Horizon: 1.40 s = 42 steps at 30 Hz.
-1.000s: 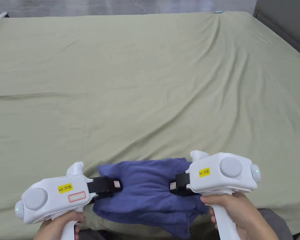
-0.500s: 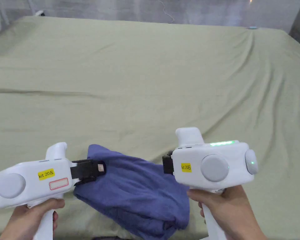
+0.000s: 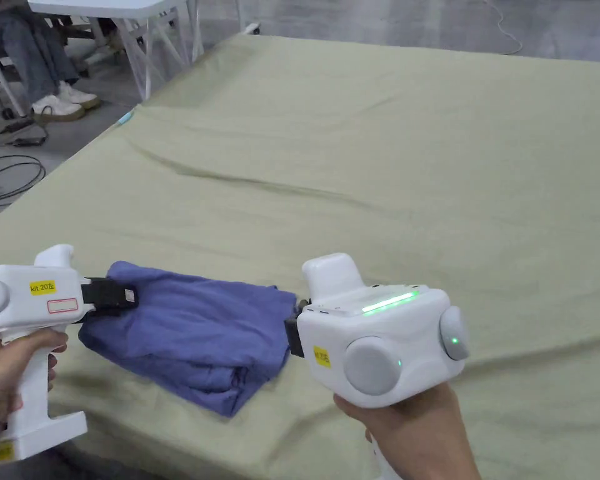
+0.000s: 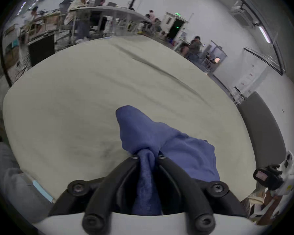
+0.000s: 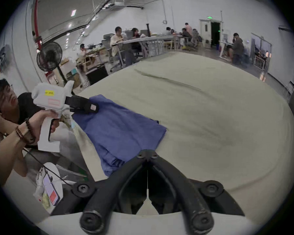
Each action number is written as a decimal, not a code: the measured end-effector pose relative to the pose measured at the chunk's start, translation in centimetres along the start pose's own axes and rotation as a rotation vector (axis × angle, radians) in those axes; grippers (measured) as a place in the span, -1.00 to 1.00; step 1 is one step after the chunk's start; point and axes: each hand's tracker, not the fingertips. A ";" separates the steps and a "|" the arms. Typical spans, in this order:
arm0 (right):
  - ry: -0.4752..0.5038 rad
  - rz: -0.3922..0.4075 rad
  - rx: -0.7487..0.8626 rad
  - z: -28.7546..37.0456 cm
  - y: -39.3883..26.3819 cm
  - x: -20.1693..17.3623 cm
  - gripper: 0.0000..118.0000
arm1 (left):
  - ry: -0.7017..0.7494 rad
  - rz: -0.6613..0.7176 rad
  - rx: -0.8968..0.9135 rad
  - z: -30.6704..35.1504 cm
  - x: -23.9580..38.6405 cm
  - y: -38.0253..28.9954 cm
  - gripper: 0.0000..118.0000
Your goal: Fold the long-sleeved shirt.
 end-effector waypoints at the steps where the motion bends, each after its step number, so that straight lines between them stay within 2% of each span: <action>1: 0.004 0.001 -0.005 -0.1 0.1 0.0 -1.00 | 0.009 0.011 0.021 0.2 0.2 -0.2 0.15; 2: 0.006 -0.002 -0.010 -0.2 0.1 0.1 -1.00 | 0.041 -0.002 0.060 0.6 0.5 -0.2 0.67; 3: 0.005 -0.004 -0.011 0.0 0.1 0.2 -1.00 | 0.030 -0.019 0.087 1.0 0.7 -0.3 0.97; 7: -0.026 -0.020 0.018 1.9 0.1 1.7 -1.00 | 0.097 -0.099 0.128 3.0 3.4 -0.2 1.00; 8: -0.042 -0.032 0.030 2.8 0.3 2.2 -1.00 | 0.174 -0.153 0.143 3.6 5.0 -0.2 1.00; 10: -0.070 -0.046 0.064 4.3 0.2 3.4 -1.00 | 0.182 -0.238 0.204 4.8 7.9 -0.6 1.00; 11: -0.091 -0.055 0.098 5.5 0.1 4.2 -1.00 | 0.170 -0.271 0.227 5.6 10.3 -0.9 0.86; 12: -0.123 -0.063 0.131 6.8 0.1 4.9 -1.00 | 0.143 -0.318 0.274 6.4 13.0 -1.5 0.35; 13: -0.153 -0.070 0.158 8.0 0.0 5.7 -1.00 | 0.166 -0.366 0.301 6.7 15.5 -2.1 -0.73; 14: -0.187 -0.077 0.190 9.4 -0.1 6.7 -1.00 | 0.240 -0.434 0.344 7.2 18.7 -3.0 -1.00; 16: -0.242 -0.089 0.259 12.3 -0.5 8.4 -1.00 | 0.212 -0.513 0.453 8.5 24.0 -4.7 -1.00; 18: -0.304 -0.122 0.326 16.1 -1.1 10.2 -1.00 | 0.071 -0.518 0.575 9.2 28.4 -6.1 -1.00; 22: -0.498 -0.122 0.437 23.7 -3.6 13.5 -1.00 | 0.065 -0.576 0.731 9.2 37.6 -9.8 -1.00; 26: -0.593 -0.176 0.579 29.0 -7.1 17.0 -1.00 | 0.013 -0.552 0.766 8.1 43.2 -13.2 -1.00; 28: -0.639 -0.190 0.665 30.9 -8.8 18.0 -1.00 | 0.005 -0.560 0.780 7.6 45.0 -15.0 -1.00; 31: -0.726 -0.170 0.740 33.0 -11.5 19.3 -1.00 | -0.020 -0.582 0.789 6.9 46.7 -18.2 -1.00; 35: -0.785 -0.224 0.734 33.7 -14.5 21.0 -1.00 | -0.075 -0.583 0.738 5.7 47.5 -21.9 -1.00; 42: -0.839 -0.246 0.727 33.1 -19.6 20.9 -1.00 | -0.115 -0.589 0.719 5.3 48.0 -25.7 -1.00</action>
